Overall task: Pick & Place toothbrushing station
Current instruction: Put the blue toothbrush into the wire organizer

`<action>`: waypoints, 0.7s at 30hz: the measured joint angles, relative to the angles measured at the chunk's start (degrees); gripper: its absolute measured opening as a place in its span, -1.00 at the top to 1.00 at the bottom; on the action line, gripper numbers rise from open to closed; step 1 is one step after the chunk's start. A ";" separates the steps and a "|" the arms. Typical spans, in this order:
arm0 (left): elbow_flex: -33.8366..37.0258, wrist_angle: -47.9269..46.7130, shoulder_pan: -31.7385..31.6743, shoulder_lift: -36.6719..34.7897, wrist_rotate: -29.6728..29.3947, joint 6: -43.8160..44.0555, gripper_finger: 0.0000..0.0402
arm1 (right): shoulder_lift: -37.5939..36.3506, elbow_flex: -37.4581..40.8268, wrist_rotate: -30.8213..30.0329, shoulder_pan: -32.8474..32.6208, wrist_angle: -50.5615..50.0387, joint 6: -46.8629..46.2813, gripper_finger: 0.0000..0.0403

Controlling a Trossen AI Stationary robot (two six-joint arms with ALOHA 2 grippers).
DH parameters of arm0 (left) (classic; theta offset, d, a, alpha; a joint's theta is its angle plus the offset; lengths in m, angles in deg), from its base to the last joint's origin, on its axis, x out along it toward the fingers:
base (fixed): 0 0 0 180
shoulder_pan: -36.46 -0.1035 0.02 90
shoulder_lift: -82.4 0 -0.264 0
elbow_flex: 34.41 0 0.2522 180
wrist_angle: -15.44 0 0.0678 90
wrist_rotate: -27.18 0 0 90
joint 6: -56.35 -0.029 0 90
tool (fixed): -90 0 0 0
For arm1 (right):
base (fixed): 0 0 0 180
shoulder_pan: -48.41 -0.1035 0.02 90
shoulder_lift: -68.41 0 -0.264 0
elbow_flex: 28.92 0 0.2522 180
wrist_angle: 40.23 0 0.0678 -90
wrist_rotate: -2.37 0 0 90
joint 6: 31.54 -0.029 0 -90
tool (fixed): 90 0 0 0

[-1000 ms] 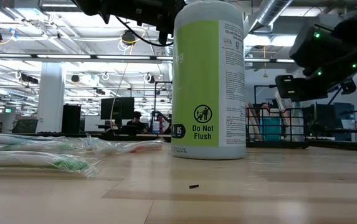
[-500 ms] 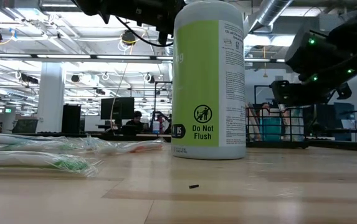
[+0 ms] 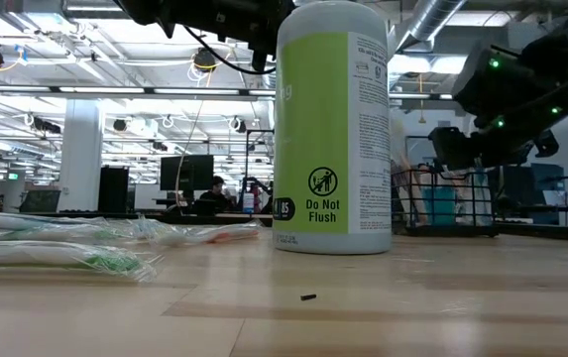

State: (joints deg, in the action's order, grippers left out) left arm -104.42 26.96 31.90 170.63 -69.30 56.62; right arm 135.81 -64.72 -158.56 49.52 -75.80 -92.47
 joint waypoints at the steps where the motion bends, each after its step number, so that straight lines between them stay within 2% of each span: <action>1: 0.00 0.00 -0.02 0.00 0.02 0.00 0.73 | 0.00 -0.44 0.10 -0.16 -0.26 0.02 -0.08; 12: 0.00 -0.02 0.00 0.00 0.05 0.00 0.73 | 0.00 -4.30 0.45 -1.51 -2.05 7.14 0.09; 21: 0.00 -0.02 0.00 0.00 0.12 0.00 0.73 | 0.00 -6.99 1.46 -1.51 -14.57 -0.93 0.16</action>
State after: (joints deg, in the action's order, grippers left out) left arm -104.42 26.94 31.90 170.63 -69.18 56.62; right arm 135.81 -71.71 -157.09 48.01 -90.37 -93.40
